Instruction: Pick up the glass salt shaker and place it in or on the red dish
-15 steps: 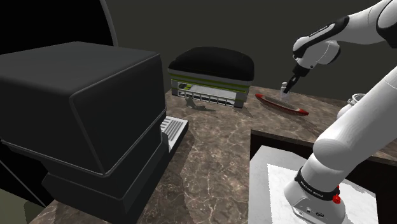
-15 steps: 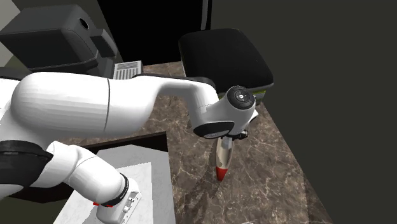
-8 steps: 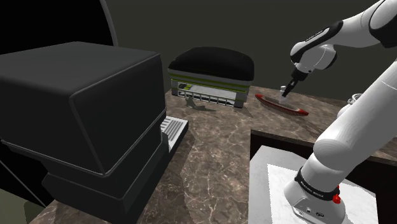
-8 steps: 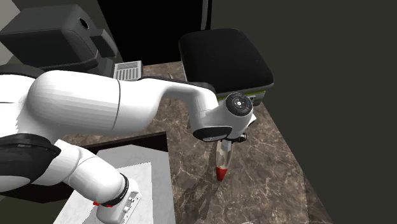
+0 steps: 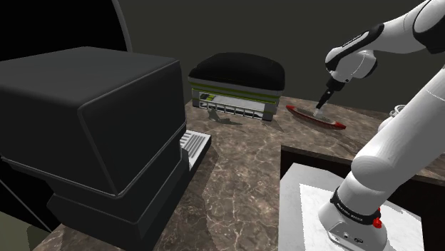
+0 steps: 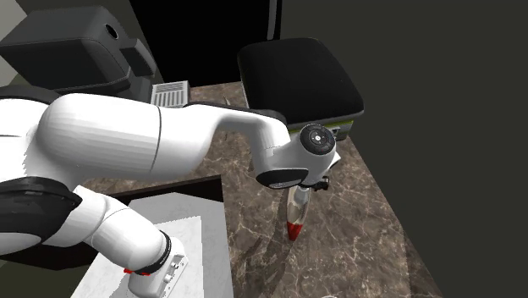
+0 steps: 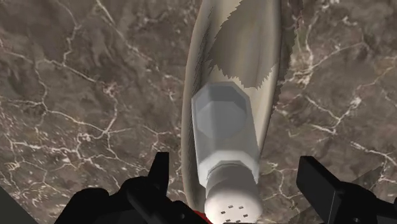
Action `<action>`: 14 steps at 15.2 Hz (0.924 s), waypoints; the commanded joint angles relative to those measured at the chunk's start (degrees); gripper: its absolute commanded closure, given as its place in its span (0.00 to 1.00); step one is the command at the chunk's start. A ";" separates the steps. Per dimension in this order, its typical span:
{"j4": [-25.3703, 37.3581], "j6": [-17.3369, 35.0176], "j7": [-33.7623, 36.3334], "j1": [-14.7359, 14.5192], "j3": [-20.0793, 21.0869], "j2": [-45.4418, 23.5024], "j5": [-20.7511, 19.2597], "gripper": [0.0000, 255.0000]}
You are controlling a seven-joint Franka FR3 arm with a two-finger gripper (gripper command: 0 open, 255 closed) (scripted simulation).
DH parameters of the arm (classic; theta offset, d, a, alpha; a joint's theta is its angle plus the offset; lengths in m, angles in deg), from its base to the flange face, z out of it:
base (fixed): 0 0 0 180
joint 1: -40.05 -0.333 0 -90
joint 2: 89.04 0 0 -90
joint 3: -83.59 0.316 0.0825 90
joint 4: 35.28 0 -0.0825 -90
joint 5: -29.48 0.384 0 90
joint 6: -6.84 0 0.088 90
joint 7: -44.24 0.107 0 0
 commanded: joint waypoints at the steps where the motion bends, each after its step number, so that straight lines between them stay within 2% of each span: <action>1: -0.01 0.00 0.00 0.00 0.00 -0.01 0.00 0.00; 2: -0.03 -0.05 0.08 0.03 0.03 0.10 -0.11 0.00; 6: 2.78 -7.12 4.16 1.89 1.78 6.02 -5.78 0.00; 14: 2.78 -7.12 4.14 1.95 1.83 6.01 -5.76 0.00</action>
